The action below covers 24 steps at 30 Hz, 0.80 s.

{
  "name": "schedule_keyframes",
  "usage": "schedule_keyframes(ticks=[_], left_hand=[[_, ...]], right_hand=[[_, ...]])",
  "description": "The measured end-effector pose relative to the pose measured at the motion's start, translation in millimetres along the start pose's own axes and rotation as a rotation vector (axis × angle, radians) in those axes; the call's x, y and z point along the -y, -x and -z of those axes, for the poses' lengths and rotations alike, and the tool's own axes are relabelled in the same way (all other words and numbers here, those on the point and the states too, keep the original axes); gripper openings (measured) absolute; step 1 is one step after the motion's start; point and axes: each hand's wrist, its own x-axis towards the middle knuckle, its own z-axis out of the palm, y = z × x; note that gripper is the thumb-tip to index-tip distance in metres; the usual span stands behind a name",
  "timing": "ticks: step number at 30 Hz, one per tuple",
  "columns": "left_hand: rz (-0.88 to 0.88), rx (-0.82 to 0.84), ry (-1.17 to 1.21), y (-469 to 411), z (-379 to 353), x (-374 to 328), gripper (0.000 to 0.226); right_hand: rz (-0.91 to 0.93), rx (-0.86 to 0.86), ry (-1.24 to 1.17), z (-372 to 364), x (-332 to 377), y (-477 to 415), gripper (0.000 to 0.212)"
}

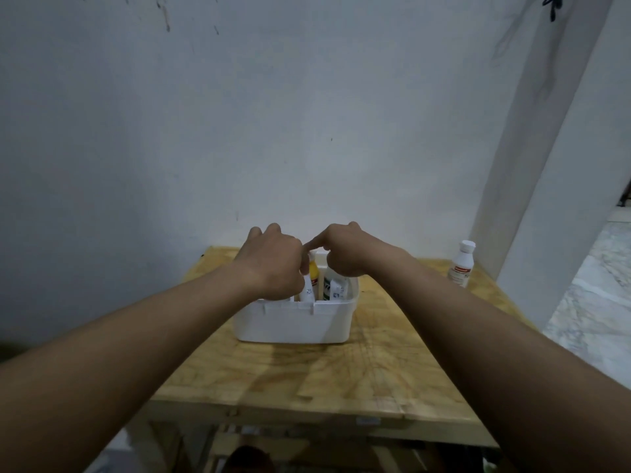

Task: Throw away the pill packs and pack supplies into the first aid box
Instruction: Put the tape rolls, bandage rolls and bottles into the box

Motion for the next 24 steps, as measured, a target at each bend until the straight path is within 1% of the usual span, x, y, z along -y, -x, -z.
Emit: schedule_keyframes(ticks=[2,6,13,24], left_hand=[[0.004,-0.032,-0.04,-1.9,-1.0,-1.9,0.036],[0.013,-0.042,-0.098,-4.6,-4.5,-6.0,0.026],[-0.035,-0.013,0.004,1.2,1.6,-5.1,0.028],[-0.04,0.021,0.172,9.7,8.7,0.2,0.014]], right_hand=[[-0.001,-0.005,-0.013,0.5,-0.6,0.0,0.079],[-0.006,-0.004,-0.039,1.2,-1.2,1.4,0.074],[0.0,-0.022,-0.035,-1.6,-5.4,-2.2,0.069],[-0.003,-0.009,-0.054,4.4,0.7,0.2,0.071]])
